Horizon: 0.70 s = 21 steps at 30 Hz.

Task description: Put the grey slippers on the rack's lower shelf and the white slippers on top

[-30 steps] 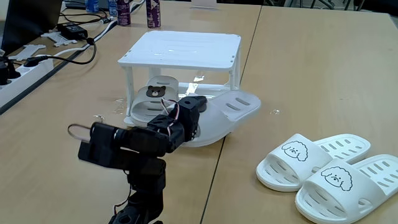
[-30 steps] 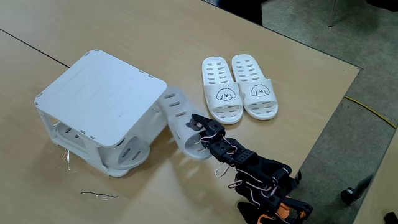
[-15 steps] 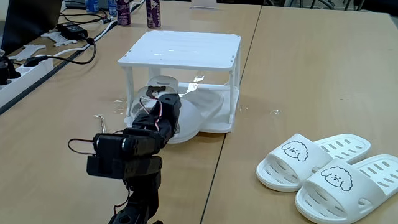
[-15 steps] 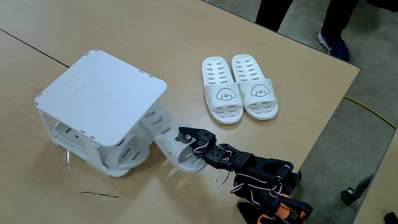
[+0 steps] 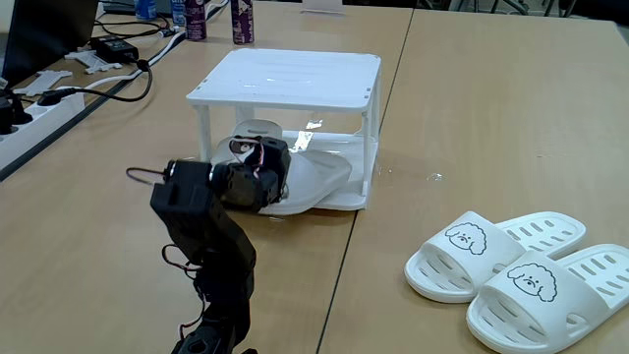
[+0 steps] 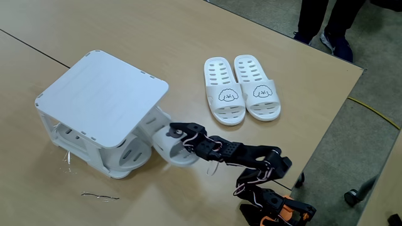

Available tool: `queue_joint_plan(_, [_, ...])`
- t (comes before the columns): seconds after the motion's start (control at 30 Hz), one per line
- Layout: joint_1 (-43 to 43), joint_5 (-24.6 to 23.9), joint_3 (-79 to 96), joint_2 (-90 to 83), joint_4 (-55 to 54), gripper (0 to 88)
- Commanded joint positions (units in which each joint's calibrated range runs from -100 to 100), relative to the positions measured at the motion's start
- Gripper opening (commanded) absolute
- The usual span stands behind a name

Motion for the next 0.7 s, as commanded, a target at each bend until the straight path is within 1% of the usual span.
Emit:
queue_joint_plan(0.0, [0.09, 0.42, -12.8, 5.68, -0.65, 0.7])
queue_joint_plan(0.17, [-2.62, 0.42, -23.81, 16.78, -0.65, 0.7])
queue_joint_plan(0.4, [-2.38, 0.42, -44.56, 34.79, -0.65, 0.7])
queue_joint_plan(0.67, [-1.23, 0.42, -64.13, 53.13, -0.65, 0.7])
